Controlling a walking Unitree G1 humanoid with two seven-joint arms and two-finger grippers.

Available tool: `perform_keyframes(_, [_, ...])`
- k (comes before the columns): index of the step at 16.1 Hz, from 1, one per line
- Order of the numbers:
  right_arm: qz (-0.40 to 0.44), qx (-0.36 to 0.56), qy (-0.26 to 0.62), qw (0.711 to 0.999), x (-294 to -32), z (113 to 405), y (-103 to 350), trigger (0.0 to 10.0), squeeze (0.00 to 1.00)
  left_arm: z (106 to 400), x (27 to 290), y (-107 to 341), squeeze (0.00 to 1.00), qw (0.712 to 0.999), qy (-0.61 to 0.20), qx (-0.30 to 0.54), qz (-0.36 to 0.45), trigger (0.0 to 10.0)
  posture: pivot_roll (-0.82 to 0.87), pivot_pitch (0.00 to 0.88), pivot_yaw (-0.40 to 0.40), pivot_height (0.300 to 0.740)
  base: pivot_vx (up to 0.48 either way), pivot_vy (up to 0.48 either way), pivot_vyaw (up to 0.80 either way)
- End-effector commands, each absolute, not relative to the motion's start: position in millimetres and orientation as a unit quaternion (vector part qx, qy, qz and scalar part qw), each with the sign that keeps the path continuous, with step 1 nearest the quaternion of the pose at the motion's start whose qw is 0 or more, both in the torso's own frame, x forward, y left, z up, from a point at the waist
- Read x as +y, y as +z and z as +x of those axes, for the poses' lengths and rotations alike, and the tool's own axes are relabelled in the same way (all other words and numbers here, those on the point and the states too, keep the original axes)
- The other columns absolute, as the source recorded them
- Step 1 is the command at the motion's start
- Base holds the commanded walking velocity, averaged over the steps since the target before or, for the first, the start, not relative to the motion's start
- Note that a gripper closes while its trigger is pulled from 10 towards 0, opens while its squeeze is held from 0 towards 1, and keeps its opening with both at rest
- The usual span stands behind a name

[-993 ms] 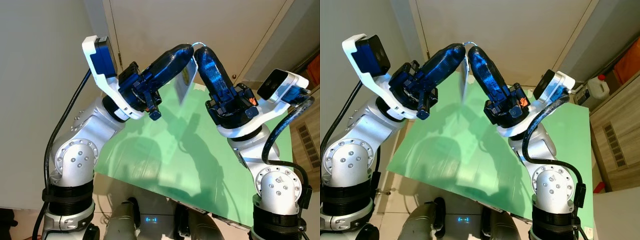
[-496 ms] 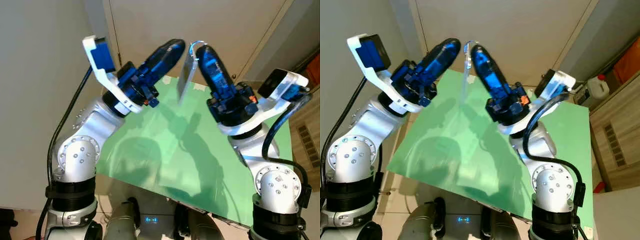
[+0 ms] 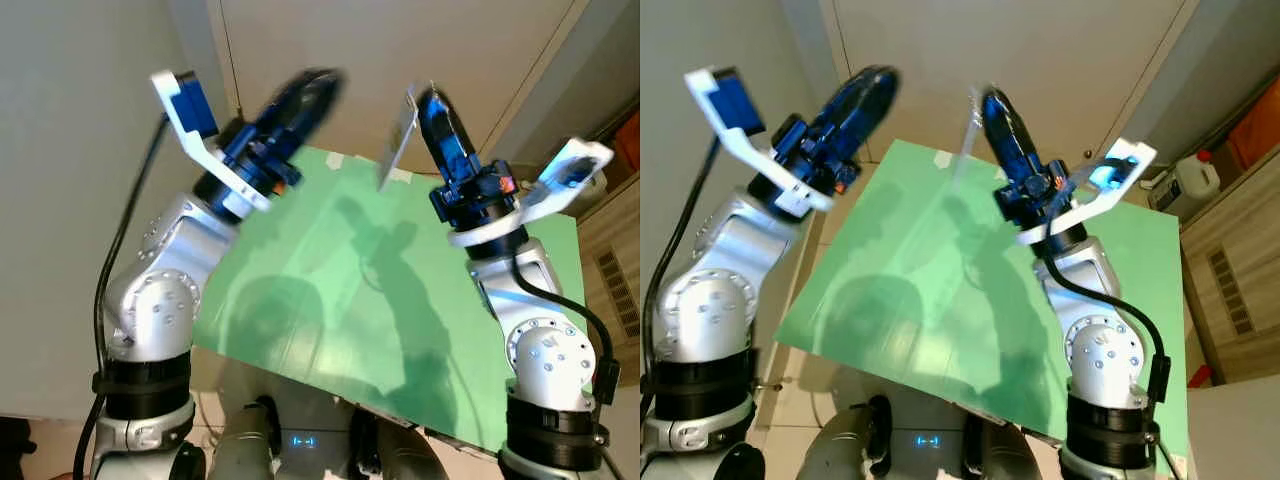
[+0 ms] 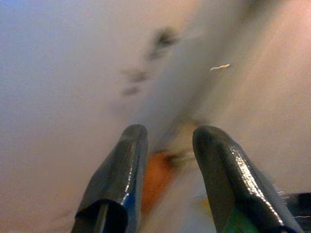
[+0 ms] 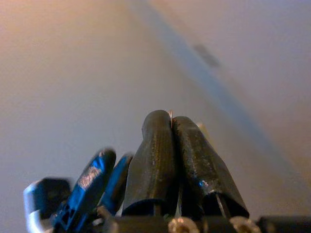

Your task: Hang keys on a hook

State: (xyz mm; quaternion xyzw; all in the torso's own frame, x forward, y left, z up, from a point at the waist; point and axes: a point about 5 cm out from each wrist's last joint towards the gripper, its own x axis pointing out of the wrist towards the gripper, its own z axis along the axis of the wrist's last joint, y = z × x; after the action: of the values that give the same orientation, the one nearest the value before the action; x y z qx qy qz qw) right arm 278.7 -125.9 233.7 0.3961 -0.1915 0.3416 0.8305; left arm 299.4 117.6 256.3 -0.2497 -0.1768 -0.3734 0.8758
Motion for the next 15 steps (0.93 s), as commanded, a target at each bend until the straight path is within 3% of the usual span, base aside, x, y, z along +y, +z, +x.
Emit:
perform_keyframes(1, [0.368, -0.176, 0.29, 0.865, -135.2, 281.4, 221.5, 0.0, 0.0, 305.5, 126.0, 234.2, 0.0, 0.913, -0.303, -0.147, -0.229, 10.0, 0.04, 0.173, -0.006, 0.74, 0.0, 0.0, 0.0])
perform_keyframes(2, [0.341, -0.163, 0.276, 0.884, -136.4, 281.7, 214.4, 0.0, 0.0, 306.0, 129.5, 225.3, 0.0, 0.923, -0.277, -0.137, -0.23, 10.0, 0.03, 0.169, -0.004, 0.74, 0.0, 0.0, 0.0])
perform_keyframes(3, [0.343, -0.148, 0.26, 0.891, -138.1, 280.9, 207.0, 3.0, 0.0, 304.4, 131.9, 214.5, 0.0, 0.931, -0.253, -0.124, -0.233, 10.0, 0.03, 0.164, -0.007, 0.74, 0.0, 0.0, 0.0])
perform_keyframes(4, [0.332, -0.119, 0.223, 0.909, -138.8, 280.6, 193.6, 10.0, 0.0, 300.6, 132.4, 194.7, 0.0, 0.942, -0.225, -0.093, -0.23, 10.0, 0.03, 0.158, -0.007, 0.74, 0.0, 0.0, 0.0])
perform_keyframes(6, [0.293, -0.084, 0.198, 0.932, -134.6, 281.5, 178.7, 10.0, 0.0, 296.2, 130.4, 177.5, 0.0, 0.95, -0.212, -0.069, -0.22, 10.0, 0.02, 0.143, -0.006, 0.74, 0.0, 0.0, -0.4])
perform_keyframes(15, [0.294, -0.04, 0.157, 0.942, -133.2, 279.2, 148.7, 10.0, 0.0, 290.0, 119.9, 106.1, 0.0, 0.975, -0.161, 0.037, -0.146, 10.0, 0.0, 0.11, 0.009, 0.74, 0.0, 0.0, -0.8])
